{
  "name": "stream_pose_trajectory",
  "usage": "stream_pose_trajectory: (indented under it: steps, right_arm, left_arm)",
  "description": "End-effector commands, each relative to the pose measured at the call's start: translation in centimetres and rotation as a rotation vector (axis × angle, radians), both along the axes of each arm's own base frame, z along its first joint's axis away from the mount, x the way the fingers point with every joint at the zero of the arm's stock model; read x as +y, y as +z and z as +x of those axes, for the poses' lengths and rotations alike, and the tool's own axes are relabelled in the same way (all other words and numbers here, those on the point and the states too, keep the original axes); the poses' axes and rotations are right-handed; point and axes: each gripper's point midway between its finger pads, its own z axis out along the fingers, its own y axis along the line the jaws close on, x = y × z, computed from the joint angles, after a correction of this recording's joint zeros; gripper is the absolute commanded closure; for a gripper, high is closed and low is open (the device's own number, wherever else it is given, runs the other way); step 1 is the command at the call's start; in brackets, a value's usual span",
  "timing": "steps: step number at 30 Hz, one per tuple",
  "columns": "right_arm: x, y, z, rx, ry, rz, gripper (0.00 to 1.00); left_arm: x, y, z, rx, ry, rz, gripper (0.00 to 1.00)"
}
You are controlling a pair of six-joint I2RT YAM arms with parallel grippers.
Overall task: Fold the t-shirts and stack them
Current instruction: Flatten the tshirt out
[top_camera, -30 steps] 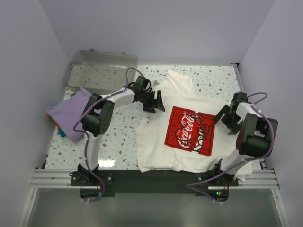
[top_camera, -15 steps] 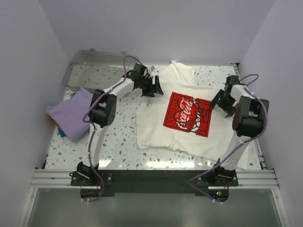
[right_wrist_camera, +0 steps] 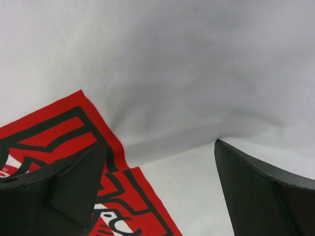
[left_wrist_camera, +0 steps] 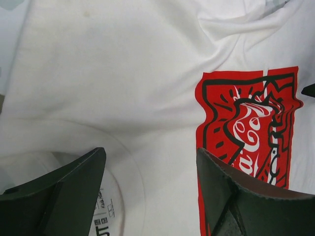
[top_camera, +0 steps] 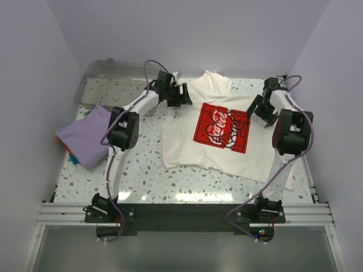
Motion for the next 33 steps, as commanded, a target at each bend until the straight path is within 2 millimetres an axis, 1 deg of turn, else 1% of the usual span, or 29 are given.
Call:
stream_pose_trajectory:
  steps: [1,2,3,4,5,6,7,8,9,10,11,12,13,15,16,18,19,21,22,24,25,26,27,28,30,31,32,33]
  right_arm:
    - [0.6,5.6,0.9,-0.115,0.027,0.013,0.05]
    - [0.8,6.2,0.7,-0.126,0.034,0.016,0.05]
    - [1.1,7.6,0.5,-0.153,0.040,0.015,0.05]
    - [1.4,7.5,-0.4,-0.140,0.047,0.016,0.05]
    - [1.6,7.6,-0.9,-0.136,0.054,0.017,0.05]
    - [2.0,7.9,-1.5,-0.137,0.062,0.018,0.05]
    - [2.3,8.0,-3.0,-0.123,0.066,0.025,0.05]
    - [2.5,8.1,-3.9,-0.113,0.065,0.028,0.05]
    - [2.7,8.4,-4.9,-0.104,0.063,0.022,0.05]
    - [2.9,7.3,-7.0,-0.060,0.031,0.034,0.05]
    - [3.4,8.8,-8.0,-0.102,0.026,0.049,0.05]
    - [3.7,8.7,-8.7,-0.109,0.025,0.062,0.05]
    - [4.0,8.0,-10.2,-0.097,0.031,0.066,0.05]
    - [4.0,7.3,-11.8,-0.048,0.033,0.064,0.05]
    - [4.1,6.6,-12.7,-0.019,0.050,0.067,0.05]
    - [4.4,6.1,-12.9,-0.029,0.063,0.076,0.05]
    - [4.5,5.2,-12.9,-0.039,0.074,0.085,0.05]
    - [4.9,4.4,-12.7,-0.044,0.087,0.105,0.05]
    - [5.5,3.6,-13.1,-0.034,0.095,0.133,0.05]
    - [5.5,2.6,-13.8,0.002,0.092,0.139,0.05]
    - [5.6,2.0,-14.4,0.022,0.091,0.142,0.05]
    - [5.6,1.7,-14.6,0.025,0.091,0.142,0.05]
    - [5.7,1.2,-15.2,0.042,0.089,0.143,0.05]
    - [5.7,1.0,-15.3,0.046,0.087,0.143,0.05]
    - [5.4,0.6,-15.5,0.056,0.083,0.131,0.05]
    - [5.3,0.3,-15.5,0.058,0.078,0.124,0.05]
    - [5.1,0.2,-15.3,0.055,0.075,0.114,0.05]
    - [5.0,-0.1,-15.2,0.052,0.062,0.112,0.05]
  left_arm:
    - [1.0,9.0,0.9,-0.191,0.025,-0.036,0.21]
    - [1.5,10.3,-0.1,-0.200,0.029,-0.033,0.21]
    - [1.8,10.8,-0.7,-0.206,0.027,-0.025,0.20]
    - [2.4,9.8,-1.7,-0.181,0.025,-0.007,0.20]
    - [2.8,11.5,-2.3,-0.214,0.017,0.000,0.19]
    - [3.1,11.2,-2.9,-0.213,0.009,0.011,0.19]
    - [3.4,9.9,-4.0,-0.184,-0.005,0.027,0.19]
    - [3.7,9.9,-4.5,-0.189,-0.018,0.039,0.19]
    - [3.8,9.2,-5.2,-0.175,-0.034,0.052,0.19]
    - [4.2,7.6,-6.4,-0.133,-0.045,0.072,0.19]
    - [4.7,7.3,-7.1,-0.124,-0.056,0.093,0.19]
    - [5.1,6.6,-7.9,-0.103,-0.056,0.110,0.19]
    - [5.7,5.4,-9.2,-0.073,-0.046,0.120,0.19]
    - [5.8,4.7,-9.8,-0.071,-0.026,0.100,0.19]
    - [5.7,4.0,-10.5,-0.041,-0.027,0.089,0.19]
    - [5.4,3.2,-10.9,-0.003,-0.014,0.094,0.20]
    - [5.0,2.7,-11.2,0.001,-0.009,0.118,0.20]
    - [4.6,2.3,-11.6,0.019,0.016,0.135,0.20]
    - [4.6,1.8,-11.9,0.038,0.030,0.133,0.20]
    - [4.4,1.2,-12.4,0.100,0.081,0.102,0.20]
    - [4.5,0.7,-12.6,0.126,0.095,0.104,0.20]
    - [4.5,0.3,-12.8,0.145,0.106,0.107,0.20]
    - [4.7,-0.4,-13.4,0.175,0.107,0.131,0.20]
    - [5.1,-1.5,-13.4,0.193,0.114,0.163,0.20]
    - [5.9,-3.1,-14.3,0.239,0.100,0.220,0.20]
    - [6.3,-4.1,-14.4,0.250,0.102,0.249,0.19]
    - [6.4,-4.6,-14.4,0.246,0.084,0.265,0.19]
    - [6.6,-4.8,-14.1,0.232,0.080,0.274,0.19]
